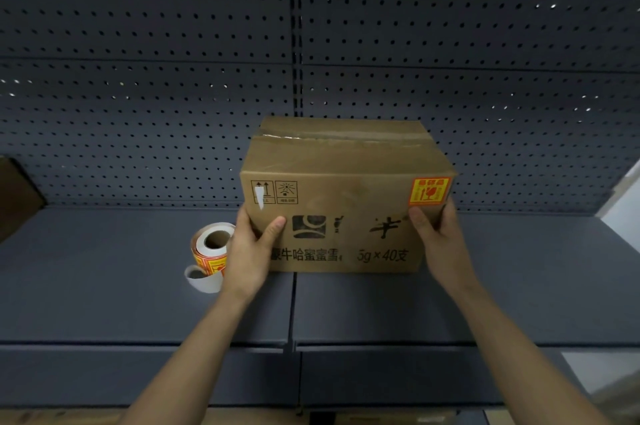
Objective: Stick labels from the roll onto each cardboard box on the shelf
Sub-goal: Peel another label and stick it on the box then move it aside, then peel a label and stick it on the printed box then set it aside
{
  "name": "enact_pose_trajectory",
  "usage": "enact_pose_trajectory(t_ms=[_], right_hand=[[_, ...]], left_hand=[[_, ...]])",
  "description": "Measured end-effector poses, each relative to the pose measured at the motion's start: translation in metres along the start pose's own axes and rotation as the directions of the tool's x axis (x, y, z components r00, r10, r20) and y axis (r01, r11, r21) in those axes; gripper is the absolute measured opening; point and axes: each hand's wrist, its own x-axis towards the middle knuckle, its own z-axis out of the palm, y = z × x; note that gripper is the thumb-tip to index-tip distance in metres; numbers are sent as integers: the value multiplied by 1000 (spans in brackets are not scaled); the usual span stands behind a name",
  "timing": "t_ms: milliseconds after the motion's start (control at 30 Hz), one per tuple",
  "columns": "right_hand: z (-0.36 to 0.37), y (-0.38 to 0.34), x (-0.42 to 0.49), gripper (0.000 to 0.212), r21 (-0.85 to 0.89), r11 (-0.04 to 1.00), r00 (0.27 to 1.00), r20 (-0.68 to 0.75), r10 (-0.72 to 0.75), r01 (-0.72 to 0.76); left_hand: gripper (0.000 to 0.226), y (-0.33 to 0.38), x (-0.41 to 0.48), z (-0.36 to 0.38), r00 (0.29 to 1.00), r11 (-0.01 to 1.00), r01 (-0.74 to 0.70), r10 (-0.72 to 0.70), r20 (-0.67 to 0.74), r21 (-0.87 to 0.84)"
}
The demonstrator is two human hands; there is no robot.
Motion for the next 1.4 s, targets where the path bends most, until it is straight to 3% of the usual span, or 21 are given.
enact_pose_trajectory(t_ms=[67,267,367,500,633,833,967,1400], right_hand=[[-1,-4,-4,43,-66,998,1000,-25,-2,0],[-3,-34,-9,72,-169,983,987,-129,-96,74],[-4,-57,-14,70,-281,953,970,-174,-167,114],[1,-81,-21,55,-551,800,927,-119,-355,236],[25,-92,-19,47,-688,657,917,31,-397,308],[82,-110,-32,41,-650,579,844,194,-500,492],[143,-120,-54,38,-493,594,765,293,-574,635],[425,-177,-160,33,-161,543,502,651,-569,824]], left_hand=[[43,3,-2,-2,1000,1000,2,-2,-19,29],[42,31,-8,-7,993,996,-51,59,-106,79],[49,47,-14,-11,978,982,-101,128,-164,162],[60,67,-26,-20,961,935,-205,249,-122,288],[57,76,-39,-38,944,843,-246,320,-78,479],[59,70,-68,-95,948,668,-134,303,-103,732],[57,55,-95,-155,936,561,-53,317,-155,826],[49,-15,-167,-404,802,539,307,297,-518,784]])
